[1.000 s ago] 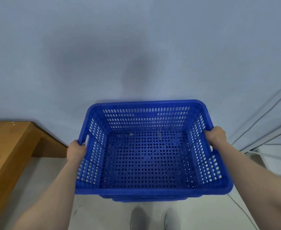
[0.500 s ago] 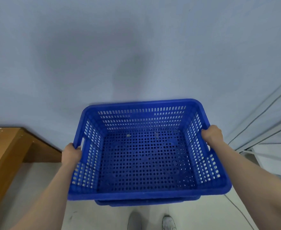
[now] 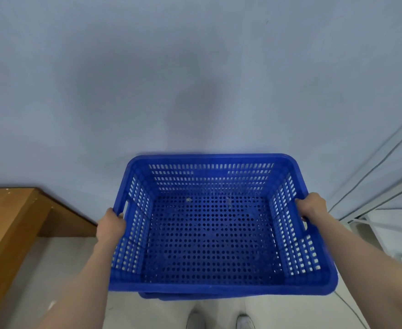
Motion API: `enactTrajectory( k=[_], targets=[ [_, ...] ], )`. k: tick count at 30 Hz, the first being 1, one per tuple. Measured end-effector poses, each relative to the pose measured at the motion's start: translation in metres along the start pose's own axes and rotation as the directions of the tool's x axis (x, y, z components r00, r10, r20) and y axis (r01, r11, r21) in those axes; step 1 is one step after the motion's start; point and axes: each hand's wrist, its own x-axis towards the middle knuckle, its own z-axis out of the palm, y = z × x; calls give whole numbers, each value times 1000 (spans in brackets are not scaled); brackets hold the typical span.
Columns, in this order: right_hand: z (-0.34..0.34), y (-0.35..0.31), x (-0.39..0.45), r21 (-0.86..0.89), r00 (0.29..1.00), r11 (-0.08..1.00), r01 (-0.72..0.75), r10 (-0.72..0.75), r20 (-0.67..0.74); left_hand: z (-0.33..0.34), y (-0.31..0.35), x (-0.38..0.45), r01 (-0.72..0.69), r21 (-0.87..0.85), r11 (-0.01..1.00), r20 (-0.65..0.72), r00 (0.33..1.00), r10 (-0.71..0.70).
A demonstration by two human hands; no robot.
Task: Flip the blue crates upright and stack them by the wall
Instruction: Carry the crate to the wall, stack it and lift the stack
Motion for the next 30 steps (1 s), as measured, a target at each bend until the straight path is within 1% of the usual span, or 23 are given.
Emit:
enactTrajectory(
  k=[5,8,14,19,22,26,30],
  targets=[
    [1,-1,0,-8,999,999,35,-35,-19,1,-2,1,14,-25,1000,25,1000,-14],
    [0,-4,4,-4,1000,1000,29,-29,1,3,-3,0,22,-32,999,36,999,-21],
    [0,-12,7,-40,1000,999,13,-12,27,5,1,-2,42,22,999,41,998,-42],
    [0,-10,15,-63,999,998,24,-22,36,0,-1,-13,61,-12,998,40,997,-61],
    [-1,-11,16,-58,999,998,-1,4,54,-2,0,-18,64,-1,998,47,997,-64],
    [-4,-14,22,73,986,994,-83,71,148,-3,4,-21,40,24,999,69,997,-42],
    [2,-4,25,165,988,982,-93,71,138,0,0,-22,26,44,999,49,998,-28]
  ],
)
